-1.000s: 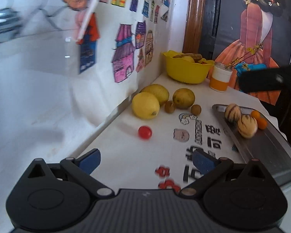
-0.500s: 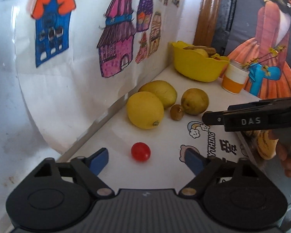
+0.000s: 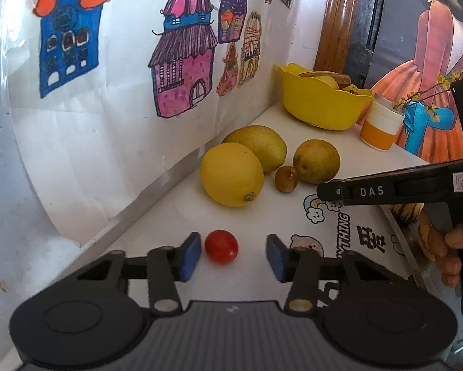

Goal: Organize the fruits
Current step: 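Grasp the red cherry tomato with the left tool while the right tool grasps a kiwi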

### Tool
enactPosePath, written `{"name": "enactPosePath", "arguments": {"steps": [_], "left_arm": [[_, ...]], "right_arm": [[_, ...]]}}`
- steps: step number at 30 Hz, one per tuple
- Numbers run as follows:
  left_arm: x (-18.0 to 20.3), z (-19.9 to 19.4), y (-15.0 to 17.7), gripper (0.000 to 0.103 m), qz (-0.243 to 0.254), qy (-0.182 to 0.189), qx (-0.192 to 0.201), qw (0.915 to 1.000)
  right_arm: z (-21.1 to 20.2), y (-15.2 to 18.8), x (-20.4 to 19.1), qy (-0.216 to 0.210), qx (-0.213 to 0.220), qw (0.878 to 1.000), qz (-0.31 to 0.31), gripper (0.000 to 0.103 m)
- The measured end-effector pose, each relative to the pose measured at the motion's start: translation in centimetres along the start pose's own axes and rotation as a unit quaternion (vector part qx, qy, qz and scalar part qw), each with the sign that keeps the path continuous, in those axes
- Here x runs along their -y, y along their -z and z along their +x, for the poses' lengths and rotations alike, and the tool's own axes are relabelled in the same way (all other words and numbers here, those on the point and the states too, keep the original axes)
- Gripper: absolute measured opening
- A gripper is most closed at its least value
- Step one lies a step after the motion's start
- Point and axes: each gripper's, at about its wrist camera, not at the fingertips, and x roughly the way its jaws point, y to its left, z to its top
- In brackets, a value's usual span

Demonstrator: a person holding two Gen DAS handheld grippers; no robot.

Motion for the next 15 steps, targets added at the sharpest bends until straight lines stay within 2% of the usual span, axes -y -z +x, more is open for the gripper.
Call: {"name": "enactPosePath", "arguments": {"steps": [3, 7, 15], "left_arm": [[0.2, 0.1, 0.1, 0.035, -0.002, 0.004, 0.0, 1.0], [0.7, 0.2, 0.3, 0.024, 0.004, 0.017, -0.001, 0.9999], [1.4, -0.3, 0.6, 0.022, 0.006, 0.039, -0.007, 0.9992]], "right_arm": [[0.2, 0.2, -0.1, -0.003, -0.001, 1.0, 0.001, 0.028], [-0.1, 0.6, -0.3, -0.009, 0.003, 1.0, 0.004, 0.028], [-3.7, 2.4, -1.1, -0.048, 0.018, 0.999, 0.007, 0.028]]}}
